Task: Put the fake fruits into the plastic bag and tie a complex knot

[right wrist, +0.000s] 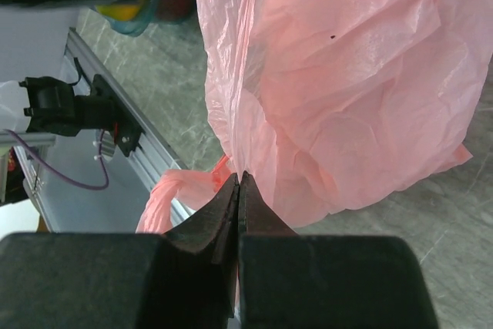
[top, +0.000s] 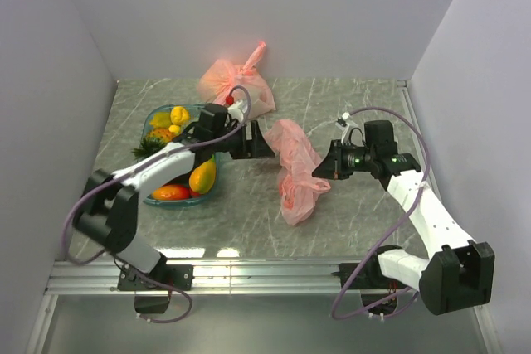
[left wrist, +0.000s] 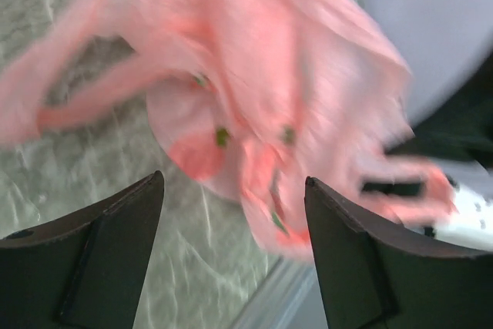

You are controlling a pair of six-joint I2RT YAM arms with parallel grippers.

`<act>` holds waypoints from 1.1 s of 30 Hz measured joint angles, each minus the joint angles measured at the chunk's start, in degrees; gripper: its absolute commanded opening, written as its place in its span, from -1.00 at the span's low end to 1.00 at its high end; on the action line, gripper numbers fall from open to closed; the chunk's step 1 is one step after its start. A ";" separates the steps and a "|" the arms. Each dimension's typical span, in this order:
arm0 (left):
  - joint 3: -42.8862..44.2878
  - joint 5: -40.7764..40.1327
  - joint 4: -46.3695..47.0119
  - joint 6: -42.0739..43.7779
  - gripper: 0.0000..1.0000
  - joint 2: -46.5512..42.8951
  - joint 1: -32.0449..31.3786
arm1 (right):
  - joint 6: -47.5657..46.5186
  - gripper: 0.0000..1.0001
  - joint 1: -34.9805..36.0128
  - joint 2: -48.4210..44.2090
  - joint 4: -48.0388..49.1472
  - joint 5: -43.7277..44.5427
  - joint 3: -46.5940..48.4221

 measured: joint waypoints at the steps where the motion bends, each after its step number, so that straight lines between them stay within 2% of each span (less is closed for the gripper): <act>1: 0.22 -0.52 2.36 -1.62 0.58 3.06 -0.07 | -0.15 -1.00 -0.17 -0.28 -0.09 -0.09 -0.11; 8: 1.70 1.51 17.29 -11.37 0.60 14.23 -3.93 | -1.49 -1.00 -0.59 -0.70 -0.31 -0.20 -0.31; 10: 1.70 2.86 22.69 -14.93 0.54 16.90 -5.14 | -1.68 -1.00 -0.72 -0.70 -0.42 -0.31 -0.61; 12: 1.70 3.82 26.82 -17.62 0.34 19.26 -5.79 | -2.25 -1.00 -0.90 -0.70 -0.96 -0.31 -0.66; 13: 1.73 4.15 28.17 -18.60 -0.03 20.39 -5.99 | -2.67 -1.00 -1.05 -0.70 -1.25 -0.31 -0.63; 14: 2.03 4.48 28.50 -19.39 -0.21 21.55 -6.10 | -3.13 -1.00 -1.33 -0.70 -1.73 -0.33 -0.59; 15: 2.73 4.74 27.56 -19.17 -0.63 22.58 -6.08 | -3.85 -1.00 -1.88 -0.70 -2.36 -0.33 -0.50; 17: 4.48 4.68 23.06 -16.76 -0.96 23.30 -5.51 | -5.64 -1.00 -3.85 -0.76 -4.15 -0.22 -0.15; 21: 11.80 0.90 8.17 -6.01 -0.99 23.30 -1.92 | -11.08 -1.00 -9.46 -1.77 -9.40 2.03 1.75; 25: 19.30 -7.37 -4.39 7.10 -0.99 22.47 3.41 | -16.70 -1.00 -13.75 -4.17 -13.25 7.32 2.97; 30: 22.77 -13.99 -13.88 20.52 -0.99 21.57 6.69 | -22.56 -1.00 -15.58 -7.21 -16.55 13.05 2.99; 33: 23.21 -12.87 -18.25 25.55 -0.99 21.57 5.73 | -24.65 -0.05 -15.43 -5.84 -19.26 13.73 4.68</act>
